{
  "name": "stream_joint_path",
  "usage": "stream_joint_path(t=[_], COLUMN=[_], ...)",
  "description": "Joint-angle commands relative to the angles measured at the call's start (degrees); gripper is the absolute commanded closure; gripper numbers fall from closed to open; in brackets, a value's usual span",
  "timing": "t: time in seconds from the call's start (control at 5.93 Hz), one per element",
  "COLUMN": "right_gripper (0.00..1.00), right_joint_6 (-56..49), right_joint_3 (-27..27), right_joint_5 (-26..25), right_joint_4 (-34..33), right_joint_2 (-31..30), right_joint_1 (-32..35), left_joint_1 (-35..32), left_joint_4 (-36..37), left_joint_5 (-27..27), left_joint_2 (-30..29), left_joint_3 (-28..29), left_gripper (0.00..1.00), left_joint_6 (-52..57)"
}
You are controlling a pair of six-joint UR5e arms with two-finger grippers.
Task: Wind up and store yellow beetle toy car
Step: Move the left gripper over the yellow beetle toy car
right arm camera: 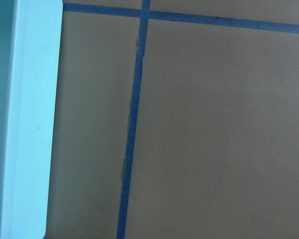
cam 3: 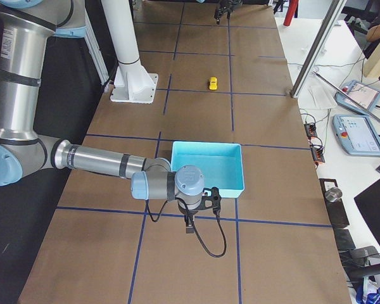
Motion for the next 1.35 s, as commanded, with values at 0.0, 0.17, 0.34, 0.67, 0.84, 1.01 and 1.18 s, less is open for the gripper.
stream_joint_path(t=[0.0, 0.17, 0.34, 0.67, 0.84, 1.01, 1.18], right_gripper=[0.0, 0.0, 0.0, 0.0, 0.0, 0.0, 0.0], right_joint_6=[0.0, 0.0, 0.0, 0.0, 0.0, 0.0, 0.0], right_joint_3=[0.0, 0.0, 0.0, 0.0, 0.0, 0.0, 0.0], right_joint_5=[0.0, 0.0, 0.0, 0.0, 0.0, 0.0, 0.0], right_joint_4=[0.0, 0.0, 0.0, 0.0, 0.0, 0.0, 0.0], right_joint_2=[-0.1, -0.1, -0.1, -0.2, -0.3, -0.3, -0.3], right_joint_1=[0.0, 0.0, 0.0, 0.0, 0.0, 0.0, 0.0], left_joint_1=[8.7, 11.9, 13.0, 15.4, 16.9, 17.0, 17.1], left_joint_4=[-0.2, -0.5, -2.9, -7.1, -8.2, -8.2, -8.5], left_joint_5=[4.4, 8.0, 8.2, 8.3, 8.4, 8.3, 8.3], left_joint_2=[-3.7, -4.7, -5.0, -5.4, -7.6, -12.3, -15.1], left_joint_3=[-2.2, -2.4, -2.5, 0.5, 2.8, 7.6, 11.2], left_gripper=[0.0, 0.0, 0.0, 0.0, 0.0, 0.0, 0.0], left_joint_6=[15.9, 17.0, 17.5, 24.2, 22.8, 22.6, 20.2])
